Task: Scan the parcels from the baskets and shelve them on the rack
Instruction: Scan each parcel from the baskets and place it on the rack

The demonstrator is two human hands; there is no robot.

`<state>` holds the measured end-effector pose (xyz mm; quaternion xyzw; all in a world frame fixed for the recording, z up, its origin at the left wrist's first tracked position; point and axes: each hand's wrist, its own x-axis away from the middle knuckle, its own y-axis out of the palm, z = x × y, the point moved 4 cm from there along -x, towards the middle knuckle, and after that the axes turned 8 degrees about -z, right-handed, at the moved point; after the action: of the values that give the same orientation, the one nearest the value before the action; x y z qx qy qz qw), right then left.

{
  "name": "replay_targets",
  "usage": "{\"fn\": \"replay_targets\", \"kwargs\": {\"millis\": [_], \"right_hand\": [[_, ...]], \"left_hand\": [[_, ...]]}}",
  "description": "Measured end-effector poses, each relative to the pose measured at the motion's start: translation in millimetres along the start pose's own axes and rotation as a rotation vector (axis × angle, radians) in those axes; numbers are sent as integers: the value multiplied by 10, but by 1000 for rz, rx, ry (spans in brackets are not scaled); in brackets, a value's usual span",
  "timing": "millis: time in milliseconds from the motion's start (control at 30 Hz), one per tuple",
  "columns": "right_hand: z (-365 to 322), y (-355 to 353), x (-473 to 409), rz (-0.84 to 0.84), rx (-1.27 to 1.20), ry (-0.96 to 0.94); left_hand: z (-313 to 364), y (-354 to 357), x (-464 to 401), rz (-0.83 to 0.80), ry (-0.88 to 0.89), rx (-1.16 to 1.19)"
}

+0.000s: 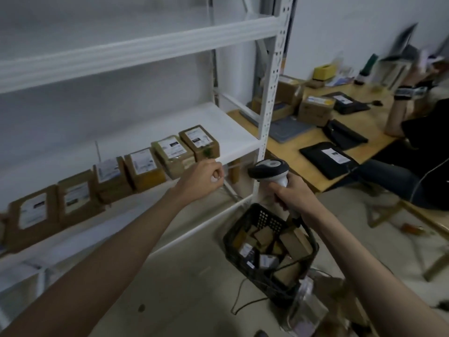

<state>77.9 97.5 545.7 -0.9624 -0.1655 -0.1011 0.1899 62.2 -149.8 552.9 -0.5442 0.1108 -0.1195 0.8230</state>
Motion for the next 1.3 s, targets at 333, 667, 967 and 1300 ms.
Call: {"fn": "replay_targets", "kwargs": {"millis": [333,667,967,1300], "right_hand": [[1083,-501,-659,16,44,183],[1929,-357,-1562,44,1,398],[3036,-46,-2085,70,-60,545],[4937,588,-2754,12,-112,689]], "left_hand": [[48,1129,-767,-198,-104,135],[-588,2248,-1468,-497,-180,243],[-1346,3660,-1841,-757,-242,199],[-2207,5593,-2189,-844,-391,114]]}}
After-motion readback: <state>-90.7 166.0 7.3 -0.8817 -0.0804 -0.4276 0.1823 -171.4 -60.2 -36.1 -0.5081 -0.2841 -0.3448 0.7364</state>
